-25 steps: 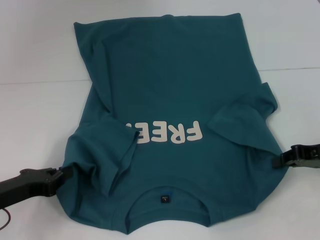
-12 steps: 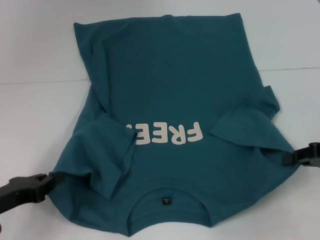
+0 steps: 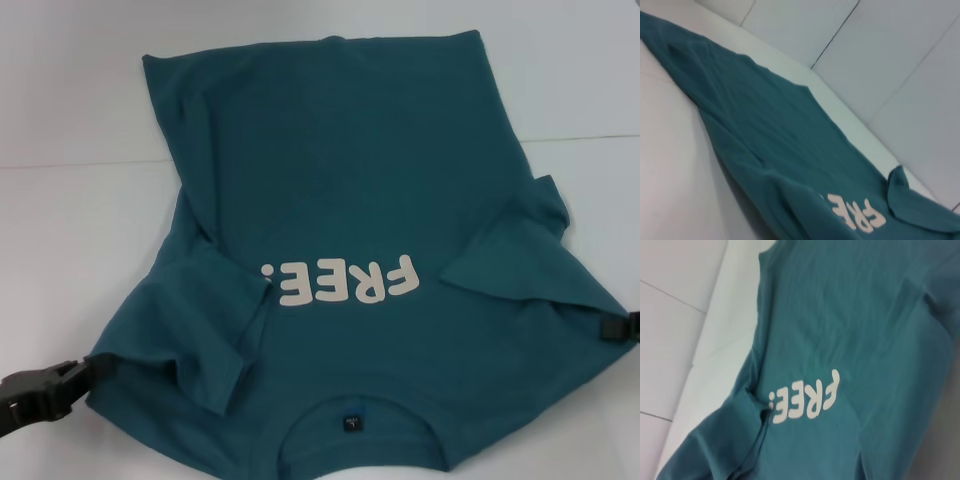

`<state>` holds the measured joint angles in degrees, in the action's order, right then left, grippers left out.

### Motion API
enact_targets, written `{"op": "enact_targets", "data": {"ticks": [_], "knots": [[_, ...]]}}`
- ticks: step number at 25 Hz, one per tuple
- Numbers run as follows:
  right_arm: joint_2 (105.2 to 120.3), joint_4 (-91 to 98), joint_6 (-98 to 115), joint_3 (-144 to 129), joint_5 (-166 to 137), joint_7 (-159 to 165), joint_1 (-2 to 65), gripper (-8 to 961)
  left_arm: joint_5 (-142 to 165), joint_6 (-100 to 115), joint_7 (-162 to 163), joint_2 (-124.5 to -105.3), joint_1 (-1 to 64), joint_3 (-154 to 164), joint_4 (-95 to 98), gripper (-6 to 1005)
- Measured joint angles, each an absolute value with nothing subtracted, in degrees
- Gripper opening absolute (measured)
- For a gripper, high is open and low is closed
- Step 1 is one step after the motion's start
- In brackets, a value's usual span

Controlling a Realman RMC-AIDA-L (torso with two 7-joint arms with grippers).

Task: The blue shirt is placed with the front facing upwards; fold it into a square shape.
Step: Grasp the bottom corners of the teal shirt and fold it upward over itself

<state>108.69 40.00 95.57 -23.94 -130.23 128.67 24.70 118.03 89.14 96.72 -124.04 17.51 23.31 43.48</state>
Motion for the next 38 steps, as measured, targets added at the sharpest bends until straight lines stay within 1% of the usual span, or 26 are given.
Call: {"op": "enact_targets", "data": {"ticks": [9, 17, 27, 38], "knots": [[108.96, 40.02, 101.06, -19.92, -130.14, 125.96, 21.0, 41, 117.93, 95.02, 97.02, -124.1, 15.26, 18.24, 43.7, 14], [108.32, 40.08, 103.45, -17.73, -130.14, 125.49, 18.39, 44, 117.75, 98.11, 97.6, -124.2, 12.88, 16.06, 43.93, 13], [108.23, 40.12, 106.3, -16.12, -130.26, 124.94, 16.03, 48, 117.36, 104.12, 99.52, -124.57, 11.24, 14.94, 43.54, 13], [108.2, 40.19, 110.0, -14.92, -130.39, 125.29, 11.98, 52, 118.02, 105.44, 100.88, -124.63, 9.49, 14.87, 42.98, 14]]}}
